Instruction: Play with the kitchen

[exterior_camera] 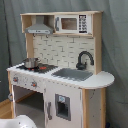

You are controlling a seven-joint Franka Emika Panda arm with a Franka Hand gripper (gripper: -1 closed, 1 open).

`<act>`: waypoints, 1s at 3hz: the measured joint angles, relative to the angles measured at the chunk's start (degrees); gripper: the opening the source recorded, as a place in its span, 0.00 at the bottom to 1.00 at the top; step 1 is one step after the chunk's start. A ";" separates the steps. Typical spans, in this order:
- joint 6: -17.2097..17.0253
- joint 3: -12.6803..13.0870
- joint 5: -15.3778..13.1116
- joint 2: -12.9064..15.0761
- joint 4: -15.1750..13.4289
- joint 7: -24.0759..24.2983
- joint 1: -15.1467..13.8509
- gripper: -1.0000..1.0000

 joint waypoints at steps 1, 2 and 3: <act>-1.15 -2.71 0.47 2.09 -0.57 -6.19 1.01 1.00; -2.96 -4.97 1.15 4.47 -1.22 -11.70 2.50 1.00; -5.50 -6.62 2.10 7.05 -2.10 -16.61 4.49 1.00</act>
